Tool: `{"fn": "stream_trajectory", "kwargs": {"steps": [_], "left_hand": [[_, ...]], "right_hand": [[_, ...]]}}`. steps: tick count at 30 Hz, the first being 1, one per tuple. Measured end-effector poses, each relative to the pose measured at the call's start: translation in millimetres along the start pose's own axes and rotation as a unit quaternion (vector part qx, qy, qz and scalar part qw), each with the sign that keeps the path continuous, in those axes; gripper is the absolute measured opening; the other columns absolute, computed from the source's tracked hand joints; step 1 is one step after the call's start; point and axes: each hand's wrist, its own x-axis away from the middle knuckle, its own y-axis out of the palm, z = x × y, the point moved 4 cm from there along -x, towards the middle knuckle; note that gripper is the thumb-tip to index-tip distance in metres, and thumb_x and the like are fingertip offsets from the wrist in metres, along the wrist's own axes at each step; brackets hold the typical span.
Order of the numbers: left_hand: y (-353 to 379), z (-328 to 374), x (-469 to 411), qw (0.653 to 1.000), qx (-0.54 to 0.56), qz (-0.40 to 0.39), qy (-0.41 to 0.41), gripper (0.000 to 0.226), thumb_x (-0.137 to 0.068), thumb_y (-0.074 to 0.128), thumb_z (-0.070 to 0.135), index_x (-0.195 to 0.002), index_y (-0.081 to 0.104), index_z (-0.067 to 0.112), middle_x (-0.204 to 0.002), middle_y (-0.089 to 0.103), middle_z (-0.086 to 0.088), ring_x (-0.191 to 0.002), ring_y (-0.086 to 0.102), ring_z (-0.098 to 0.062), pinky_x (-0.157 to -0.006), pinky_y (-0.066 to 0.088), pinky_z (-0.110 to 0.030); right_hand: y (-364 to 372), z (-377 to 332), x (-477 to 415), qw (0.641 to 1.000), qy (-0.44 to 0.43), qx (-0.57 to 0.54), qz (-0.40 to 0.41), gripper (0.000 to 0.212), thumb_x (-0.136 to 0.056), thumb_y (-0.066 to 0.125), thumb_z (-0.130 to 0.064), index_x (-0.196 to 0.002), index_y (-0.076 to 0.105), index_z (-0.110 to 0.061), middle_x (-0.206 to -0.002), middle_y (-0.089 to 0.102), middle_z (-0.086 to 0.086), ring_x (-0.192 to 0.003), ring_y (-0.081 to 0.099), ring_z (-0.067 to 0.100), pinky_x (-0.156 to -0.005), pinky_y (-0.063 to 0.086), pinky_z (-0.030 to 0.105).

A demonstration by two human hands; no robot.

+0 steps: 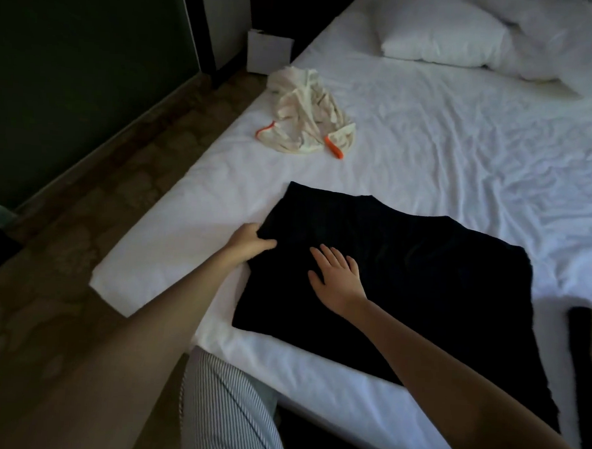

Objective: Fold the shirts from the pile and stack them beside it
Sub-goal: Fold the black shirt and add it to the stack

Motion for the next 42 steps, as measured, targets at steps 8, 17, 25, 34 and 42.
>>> {"fn": "stream_trajectory", "kwargs": {"steps": [8,17,25,34,42], "left_hand": [[-28.0,-37.7,-7.3,0.967,0.073,0.229,-0.082,0.031,-0.101,0.037,0.018,-0.103,0.056,-0.006,-0.11,0.059,-0.026,-0.103,0.057,-0.038,-0.085,0.043,-0.041],[-37.3,-44.4,-13.2,0.961,0.228,0.128,-0.092,0.017,-0.094,0.054,0.022,-0.087,0.057,0.008,-0.083,0.057,-0.009,-0.08,0.056,-0.023,-0.069,0.046,-0.031],[-36.8,-51.3,0.8,0.964,0.174,0.201,-0.016,0.022,-0.1,0.043,0.016,-0.088,0.054,0.0,-0.078,0.05,-0.006,-0.078,0.049,-0.021,-0.072,0.039,-0.032],[-33.0,9.7,23.0,0.954,0.116,0.215,0.173,0.031,-0.099,0.043,0.011,-0.123,0.06,0.003,-0.119,0.063,-0.008,-0.106,0.057,-0.017,-0.089,0.04,-0.013],[36.9,26.7,59.6,0.859,-0.375,0.071,0.343,0.059,-0.089,0.059,0.022,-0.144,0.038,0.024,-0.143,0.044,-0.006,-0.106,0.058,-0.029,-0.077,0.05,-0.037]], "right_hand": [[22.1,-11.5,-40.3,0.995,0.065,0.017,-0.07,0.057,-0.1,0.019,-0.05,-0.149,-0.007,-0.037,-0.158,-0.015,-0.002,-0.145,-0.016,0.025,-0.115,-0.01,0.044],[26.0,-16.8,-43.8,0.993,0.073,0.062,-0.064,0.058,-0.099,0.018,-0.052,-0.148,-0.01,-0.039,-0.158,-0.014,0.005,-0.143,-0.016,0.035,-0.112,-0.01,0.053],[4.7,-23.9,-64.4,0.993,0.029,0.097,-0.061,0.055,-0.098,0.025,-0.053,-0.148,0.006,-0.042,-0.159,-0.005,0.004,-0.144,-0.007,0.035,-0.113,-0.001,0.055],[-30.6,-46.9,-116.0,0.965,0.093,-0.23,-0.085,0.04,-0.096,0.035,-0.049,-0.125,0.054,-0.029,-0.134,0.048,0.003,-0.128,0.04,0.027,-0.103,0.034,0.041],[-36.8,-27.9,-96.6,0.785,0.225,-0.57,-0.097,0.048,-0.087,0.054,-0.057,-0.104,0.06,-0.012,-0.104,0.065,0.006,-0.089,0.061,0.018,-0.079,0.052,0.028]]}}
